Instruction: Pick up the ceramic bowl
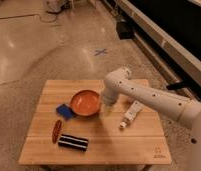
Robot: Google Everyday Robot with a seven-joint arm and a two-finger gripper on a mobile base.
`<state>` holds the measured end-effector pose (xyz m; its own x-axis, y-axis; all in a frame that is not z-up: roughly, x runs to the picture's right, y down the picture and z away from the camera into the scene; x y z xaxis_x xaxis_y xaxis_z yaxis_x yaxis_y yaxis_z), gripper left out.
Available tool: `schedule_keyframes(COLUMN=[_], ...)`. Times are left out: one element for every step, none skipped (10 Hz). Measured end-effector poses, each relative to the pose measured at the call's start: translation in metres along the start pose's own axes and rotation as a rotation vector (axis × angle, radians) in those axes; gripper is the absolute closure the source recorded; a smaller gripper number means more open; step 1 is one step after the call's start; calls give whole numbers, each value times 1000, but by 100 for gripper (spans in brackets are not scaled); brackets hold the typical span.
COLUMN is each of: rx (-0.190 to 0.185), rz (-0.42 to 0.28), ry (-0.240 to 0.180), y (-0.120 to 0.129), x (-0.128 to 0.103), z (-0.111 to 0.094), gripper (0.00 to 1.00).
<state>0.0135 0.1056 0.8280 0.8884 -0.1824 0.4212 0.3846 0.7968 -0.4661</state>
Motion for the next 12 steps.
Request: schedule_keyframes(rx=[-4, -7, -12, -17, -21, -27, -35, -45, -52, -63, -70, -72], rz=[-11, -19, -29, -37, -43, -51, -60, -71, -78, -87, -91, -94], ry=[-10, -18, -27, -34, -40, -47, -53, -58, -58, -56, -54, -55], y=[-2, -4, -5, -6, -6, -6, -4, -2, 0, 3, 5, 5], x=[-5, -8, -13, -17, -20, -24, -28, -31, -31, -32, -32, -32], z=[9, 15, 24, 30, 36, 42, 49, 55, 60, 65, 68, 69], gripper=[35, 35, 35, 35, 35, 35, 35, 36, 40, 52, 62, 69])
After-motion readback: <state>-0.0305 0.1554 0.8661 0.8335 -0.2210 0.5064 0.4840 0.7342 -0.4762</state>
